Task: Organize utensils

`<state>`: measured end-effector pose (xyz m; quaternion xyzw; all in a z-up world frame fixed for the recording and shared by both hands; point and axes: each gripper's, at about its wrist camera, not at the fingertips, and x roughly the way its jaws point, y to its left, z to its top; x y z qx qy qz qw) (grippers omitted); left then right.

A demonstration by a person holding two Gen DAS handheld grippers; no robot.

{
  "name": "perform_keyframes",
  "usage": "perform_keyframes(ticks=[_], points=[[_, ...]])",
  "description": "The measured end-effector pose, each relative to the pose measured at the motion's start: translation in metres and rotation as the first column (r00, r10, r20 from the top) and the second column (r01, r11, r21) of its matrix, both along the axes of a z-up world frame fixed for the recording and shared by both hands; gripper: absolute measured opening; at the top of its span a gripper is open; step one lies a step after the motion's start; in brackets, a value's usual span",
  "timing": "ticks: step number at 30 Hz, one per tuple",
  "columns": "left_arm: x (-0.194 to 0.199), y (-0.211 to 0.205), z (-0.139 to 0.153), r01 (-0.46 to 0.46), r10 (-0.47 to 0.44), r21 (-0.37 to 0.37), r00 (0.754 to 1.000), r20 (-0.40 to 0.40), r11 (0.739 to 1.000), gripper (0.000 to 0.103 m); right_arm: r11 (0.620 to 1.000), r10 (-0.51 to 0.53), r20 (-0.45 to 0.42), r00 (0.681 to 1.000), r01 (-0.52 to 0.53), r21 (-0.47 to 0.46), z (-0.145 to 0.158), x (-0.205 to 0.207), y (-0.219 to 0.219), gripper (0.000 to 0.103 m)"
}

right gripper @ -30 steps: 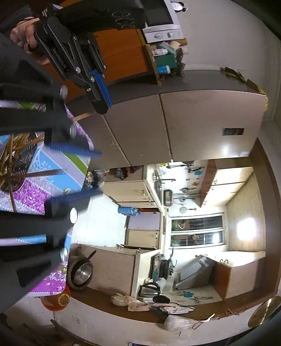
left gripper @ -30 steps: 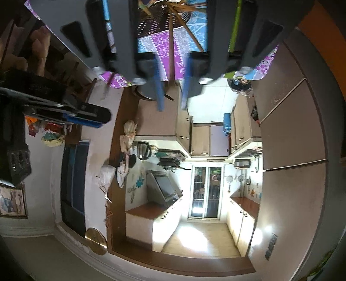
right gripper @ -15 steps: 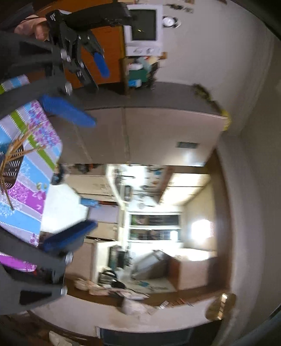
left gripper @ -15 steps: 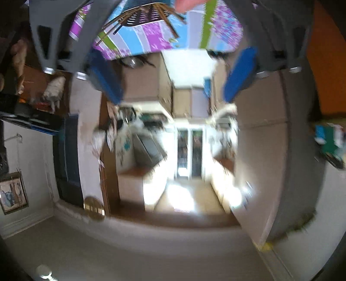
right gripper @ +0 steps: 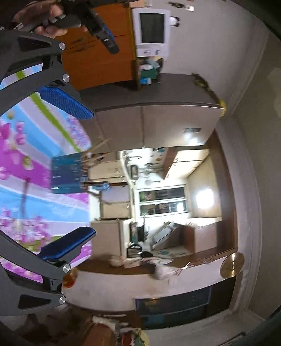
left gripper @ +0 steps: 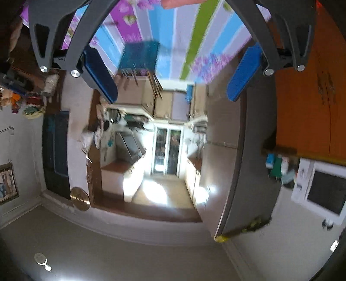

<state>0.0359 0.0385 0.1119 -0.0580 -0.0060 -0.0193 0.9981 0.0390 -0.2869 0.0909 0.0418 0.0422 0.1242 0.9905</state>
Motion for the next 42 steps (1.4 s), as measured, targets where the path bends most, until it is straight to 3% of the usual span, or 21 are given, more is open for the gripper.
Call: perform_keyframes(ticks=[4, 7, 11, 15, 34, 42], points=[[-0.013, -0.009, -0.025, 0.013, -0.011, 0.03, 0.997, -0.073, 0.999, 0.098, 1.0, 0.014, -0.028, 1.0, -0.014, 0.001, -0.024, -0.019, 0.014, 0.099], [-0.028, -0.023, -0.037, 0.052, -0.047, 0.072, 0.996, -0.073, 0.996, 0.098, 1.0, 0.019, -0.037, 0.999, -0.02, -0.012, -0.035, -0.029, 0.022, 0.099], [-0.046, -0.042, -0.051, 0.045, -0.045, 0.151, 0.999, -0.008, 0.988, 0.098, 0.999, -0.005, 0.016, 1.0, 0.006, -0.051, -0.038, -0.043, 0.029, 0.099], [-0.048, -0.047, -0.055, 0.06, -0.06, 0.14, 0.998, -0.003, 0.988, 0.098, 0.999, -0.025, 0.058, 0.998, 0.027, -0.04, -0.035, -0.053, 0.026, 0.099], [-0.05, -0.054, -0.055, 0.046, -0.045, 0.14, 0.999, -0.01, 0.989, 0.098, 0.997, -0.049, 0.082, 0.995, 0.053, -0.049, -0.038, -0.063, 0.017, 0.099], [-0.059, -0.061, -0.057, 0.012, -0.025, 0.148, 0.996, 0.088, 0.989, 0.098, 0.996, -0.057, 0.178, 0.982, 0.068, -0.058, -0.041, -0.08, 0.015, 0.099]])
